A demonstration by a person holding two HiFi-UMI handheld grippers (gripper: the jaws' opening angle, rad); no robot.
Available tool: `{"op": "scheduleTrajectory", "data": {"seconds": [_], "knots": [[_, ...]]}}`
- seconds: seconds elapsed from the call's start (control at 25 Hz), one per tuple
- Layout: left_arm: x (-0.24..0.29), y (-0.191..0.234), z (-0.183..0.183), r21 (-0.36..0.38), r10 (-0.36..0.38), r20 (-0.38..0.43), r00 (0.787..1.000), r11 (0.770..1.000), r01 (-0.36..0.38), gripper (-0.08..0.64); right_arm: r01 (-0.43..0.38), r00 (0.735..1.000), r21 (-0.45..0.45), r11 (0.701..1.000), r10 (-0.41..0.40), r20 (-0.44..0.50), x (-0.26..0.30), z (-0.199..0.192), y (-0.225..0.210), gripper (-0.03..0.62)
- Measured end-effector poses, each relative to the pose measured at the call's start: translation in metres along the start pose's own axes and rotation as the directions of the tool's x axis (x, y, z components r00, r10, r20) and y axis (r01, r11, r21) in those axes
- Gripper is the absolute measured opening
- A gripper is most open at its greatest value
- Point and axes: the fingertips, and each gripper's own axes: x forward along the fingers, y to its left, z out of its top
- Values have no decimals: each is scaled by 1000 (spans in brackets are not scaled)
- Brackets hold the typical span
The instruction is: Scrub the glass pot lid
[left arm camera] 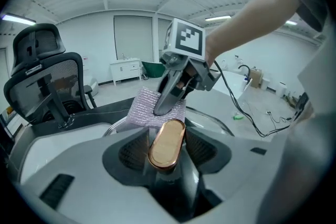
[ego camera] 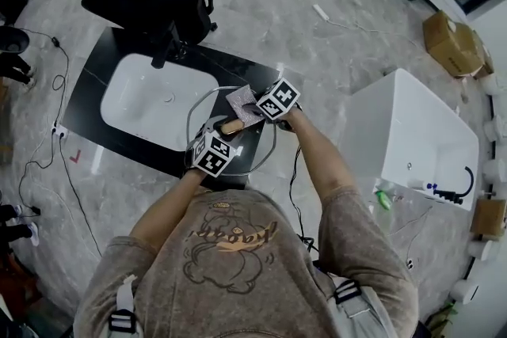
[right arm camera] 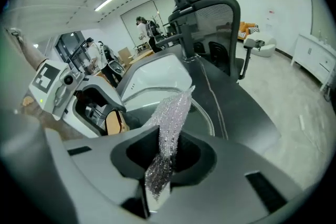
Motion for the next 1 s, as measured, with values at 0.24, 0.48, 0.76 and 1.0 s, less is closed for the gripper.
{"op": "scheduleTrajectory", "data": {"seconds": [0.24,0.48,0.76,1.0], "knots": [[1,0,-1,23,-36,-35,999,999,37,222,62,995,110,992,-70,70,-18,-32,9,80],[3,0,-3,40,-81,-58,995,996,83,215,116,980,240,964,-151,130,-26,-61,27,80],[5,-1,-1,31,-130,-105,986,991,134,209,184,968,339,923,-231,103,-29,-86,63,80],[8,0,0,38,-150,-125,981,987,156,206,238,956,366,900,-283,74,-22,-95,93,80]]}}
